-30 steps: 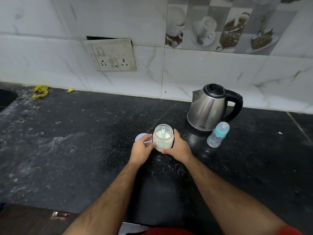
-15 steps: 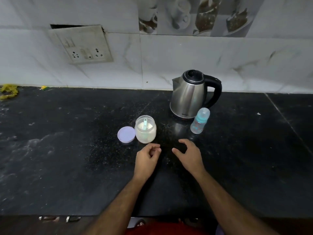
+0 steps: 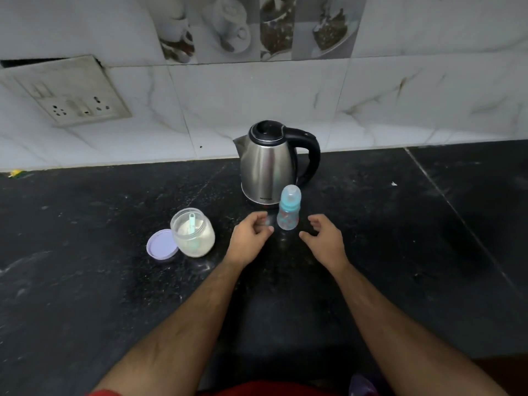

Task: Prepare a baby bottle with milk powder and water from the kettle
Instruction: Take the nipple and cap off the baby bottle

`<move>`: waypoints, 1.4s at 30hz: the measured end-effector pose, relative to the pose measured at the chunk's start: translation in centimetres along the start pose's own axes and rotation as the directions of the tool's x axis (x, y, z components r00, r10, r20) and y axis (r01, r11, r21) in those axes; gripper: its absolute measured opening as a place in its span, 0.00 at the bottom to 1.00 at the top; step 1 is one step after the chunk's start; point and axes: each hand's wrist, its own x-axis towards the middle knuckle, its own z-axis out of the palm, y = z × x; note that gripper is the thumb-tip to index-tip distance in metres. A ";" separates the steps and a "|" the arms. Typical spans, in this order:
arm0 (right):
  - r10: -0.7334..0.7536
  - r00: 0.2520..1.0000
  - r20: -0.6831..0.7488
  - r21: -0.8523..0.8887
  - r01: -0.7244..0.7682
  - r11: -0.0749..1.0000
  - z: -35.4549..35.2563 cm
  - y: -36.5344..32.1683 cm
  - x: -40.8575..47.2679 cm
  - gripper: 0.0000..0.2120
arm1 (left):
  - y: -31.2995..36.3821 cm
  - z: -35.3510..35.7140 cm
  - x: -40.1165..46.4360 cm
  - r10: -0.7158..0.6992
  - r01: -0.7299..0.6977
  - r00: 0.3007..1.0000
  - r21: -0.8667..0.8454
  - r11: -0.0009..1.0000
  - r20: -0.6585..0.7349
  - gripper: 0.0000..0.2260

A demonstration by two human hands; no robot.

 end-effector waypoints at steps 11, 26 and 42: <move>-0.073 0.969 0.236 0.039 0.065 0.997 0.0 -2.2 4.8 0.26 | 2.9 2.5 3.8 -0.036 0.040 0.995 -0.051 0.998 0.090 0.30; -0.058 0.977 0.206 0.213 0.013 0.977 -0.8 -1.0 0.3 0.28 | 3.6 2.7 0.3 0.062 -0.056 0.990 -0.056 0.997 0.124 0.18; -0.048 0.958 0.281 0.296 -0.039 0.954 -3.5 0.1 -6.7 0.22 | 4.7 2.8 -3.7 0.138 -0.064 0.967 -0.319 0.946 0.215 0.20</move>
